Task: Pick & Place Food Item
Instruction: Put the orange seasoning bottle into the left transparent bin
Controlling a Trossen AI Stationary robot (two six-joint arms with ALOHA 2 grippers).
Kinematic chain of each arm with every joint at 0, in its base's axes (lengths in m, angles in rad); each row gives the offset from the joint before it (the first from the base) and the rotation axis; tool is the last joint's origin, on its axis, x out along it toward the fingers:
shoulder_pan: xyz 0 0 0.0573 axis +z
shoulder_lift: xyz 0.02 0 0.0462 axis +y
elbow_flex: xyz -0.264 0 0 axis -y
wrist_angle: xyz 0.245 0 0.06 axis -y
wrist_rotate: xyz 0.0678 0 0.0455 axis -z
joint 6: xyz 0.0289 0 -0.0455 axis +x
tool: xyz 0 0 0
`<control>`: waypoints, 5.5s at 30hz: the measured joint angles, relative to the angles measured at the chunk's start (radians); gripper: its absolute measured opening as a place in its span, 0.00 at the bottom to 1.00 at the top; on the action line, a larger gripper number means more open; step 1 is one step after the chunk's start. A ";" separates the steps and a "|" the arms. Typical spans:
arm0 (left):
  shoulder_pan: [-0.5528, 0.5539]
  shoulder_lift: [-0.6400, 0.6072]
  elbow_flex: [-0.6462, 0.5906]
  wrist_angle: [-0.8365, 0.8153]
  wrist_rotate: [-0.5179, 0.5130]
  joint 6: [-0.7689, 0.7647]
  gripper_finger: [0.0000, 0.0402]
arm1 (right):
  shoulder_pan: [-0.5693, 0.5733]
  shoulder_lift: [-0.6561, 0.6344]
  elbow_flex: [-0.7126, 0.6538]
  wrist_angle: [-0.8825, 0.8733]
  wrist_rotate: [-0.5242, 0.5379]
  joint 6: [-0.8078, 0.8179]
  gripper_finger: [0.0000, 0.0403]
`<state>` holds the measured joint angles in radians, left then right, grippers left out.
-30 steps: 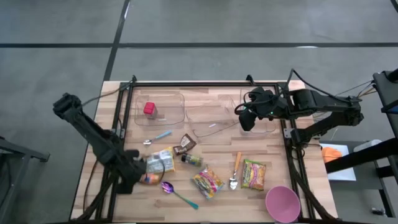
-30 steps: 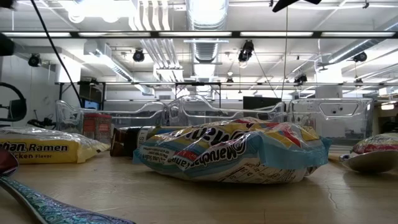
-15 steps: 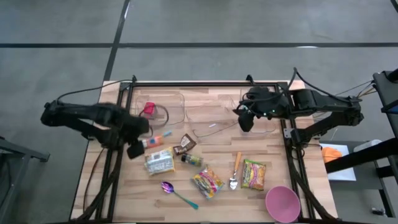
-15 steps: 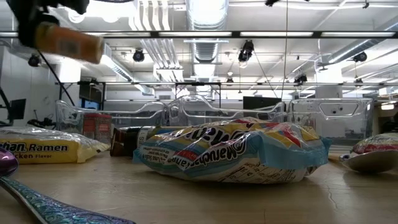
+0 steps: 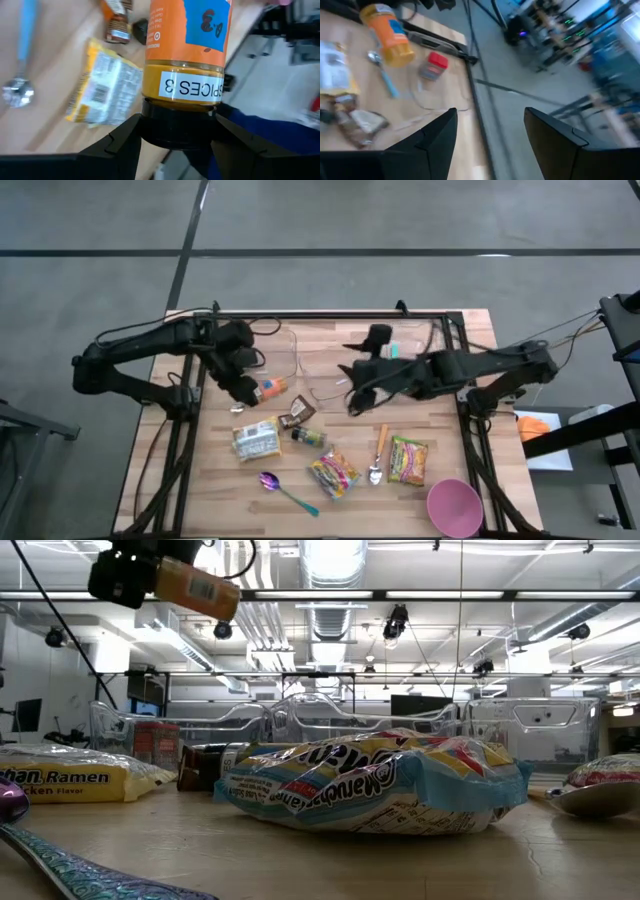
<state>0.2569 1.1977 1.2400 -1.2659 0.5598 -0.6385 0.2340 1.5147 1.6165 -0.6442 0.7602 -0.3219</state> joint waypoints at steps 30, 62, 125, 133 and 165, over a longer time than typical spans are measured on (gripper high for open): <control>0.132 0.061 0.006 0.408 0.409 -0.224 0.51 | 0.069 0.592 0.731 -0.429 -0.054 0.043 0.93; 0.051 0.073 -0.002 0.615 0.445 -0.436 0.51 | 0.060 0.613 0.732 -0.415 0.192 -0.083 0.83; -0.022 -0.045 0.003 1.383 -0.156 0.360 0.73 | 0.041 0.286 0.732 -0.188 -0.137 0.595 0.37; -0.054 0.017 0.003 1.422 -0.186 0.383 0.81 | -0.017 0.303 0.702 -0.255 -0.199 0.663 0.37; -0.054 0.008 0.005 1.506 -0.135 0.404 0.53 | -0.128 0.262 0.455 0.139 -0.598 0.622 0.37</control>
<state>0.2028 1.2060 1.2453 0.2398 0.4251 -0.2344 0.1062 1.7769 2.0718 -0.5050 0.1623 0.3000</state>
